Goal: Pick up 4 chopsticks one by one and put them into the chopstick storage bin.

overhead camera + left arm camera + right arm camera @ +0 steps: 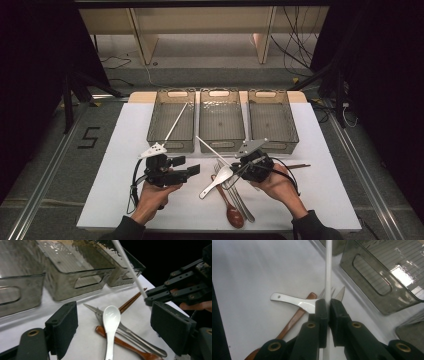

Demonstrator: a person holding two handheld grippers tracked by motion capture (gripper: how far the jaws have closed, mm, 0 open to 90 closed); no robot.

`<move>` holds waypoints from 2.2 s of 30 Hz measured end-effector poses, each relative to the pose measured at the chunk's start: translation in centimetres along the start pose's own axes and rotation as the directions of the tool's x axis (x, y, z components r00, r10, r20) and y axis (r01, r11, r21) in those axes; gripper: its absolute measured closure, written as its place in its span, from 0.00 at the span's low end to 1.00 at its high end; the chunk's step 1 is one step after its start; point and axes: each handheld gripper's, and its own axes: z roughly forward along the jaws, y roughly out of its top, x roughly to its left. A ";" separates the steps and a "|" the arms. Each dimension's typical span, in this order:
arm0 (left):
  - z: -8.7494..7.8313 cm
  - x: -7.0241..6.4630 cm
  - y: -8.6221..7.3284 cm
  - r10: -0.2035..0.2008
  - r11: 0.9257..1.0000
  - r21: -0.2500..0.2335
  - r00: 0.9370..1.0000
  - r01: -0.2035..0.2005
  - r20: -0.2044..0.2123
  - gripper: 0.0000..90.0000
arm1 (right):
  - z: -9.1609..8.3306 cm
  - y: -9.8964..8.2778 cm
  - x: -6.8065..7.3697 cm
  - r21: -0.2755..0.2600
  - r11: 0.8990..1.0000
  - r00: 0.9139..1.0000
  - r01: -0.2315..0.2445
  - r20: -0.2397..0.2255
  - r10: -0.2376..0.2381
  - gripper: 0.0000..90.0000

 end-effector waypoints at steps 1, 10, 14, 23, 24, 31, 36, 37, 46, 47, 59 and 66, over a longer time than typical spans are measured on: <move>0.2 -0.1 0.1 -0.001 1.000 0.005 1.000 0.000 0.006 0.25 | 0.1 0.0 0.1 -0.003 1.000 1.000 0.001 0.001 -0.001 0.95; 2.2 -0.9 0.7 -0.025 1.000 0.012 0.999 0.024 0.042 0.31 | 0.6 0.3 0.6 -0.030 1.000 1.000 0.005 -0.008 -0.005 0.95; 3.0 -1.4 0.9 -0.027 1.000 0.010 0.998 0.026 0.059 0.38 | 0.7 0.4 0.9 -0.038 0.999 1.000 0.010 -0.013 -0.010 0.95; 4.4 -1.3 0.9 -0.092 0.996 0.013 0.989 0.091 0.112 0.57 | 0.8 0.4 1.1 -0.045 0.999 1.000 0.014 -0.020 -0.015 0.95; 4.4 -1.2 0.9 -0.100 0.995 0.013 0.988 0.099 0.120 0.59 | 0.8 0.4 1.1 -0.049 0.999 1.000 0.013 -0.023 -0.014 0.95; 4.4 -1.1 0.9 -0.108 0.994 0.008 0.983 0.108 0.148 0.72 | 1.1 0.4 1.3 -0.052 0.999 0.999 0.015 -0.030 -0.017 0.95; 4.4 -0.9 0.9 -0.123 0.992 -0.003 0.979 0.125 0.160 0.80 | 1.0 0.5 1.4 -0.070 0.997 0.999 0.018 -0.038 -0.021 0.95; 4.3 -0.9 0.9 -0.124 0.992 -0.005 0.979 0.127 0.161 0.81 | 1.0 0.5 1.4 -0.073 0.997 0.999 0.021 -0.037 -0.024 0.95; 4.2 -0.7 1.0 -0.159 0.986 -0.017 0.963 0.167 0.216 0.92 | 0.9 0.5 1.5 -0.091 0.996 0.999 0.024 -0.045 -0.028 0.95; 4.1 -0.8 1.0 -0.159 0.986 -0.018 0.963 0.167 0.217 0.93 | 0.9 0.5 1.4 -0.096 0.995 0.999 0.024 -0.045 -0.029 0.95; 2.1 -0.4 2.9 -0.088 0.995 -0.035 0.984 0.095 0.152 0.95 | -0.2 0.0 0.5 -0.149 0.989 0.998 -0.022 -0.067 0.012 0.77; -0.2 1.0 5.1 -0.060 0.997 -0.045 0.993 0.065 0.098 0.94 | -0.7 -0.6 -0.3 -0.154 0.986 0.997 -0.062 -0.055 0.054 0.62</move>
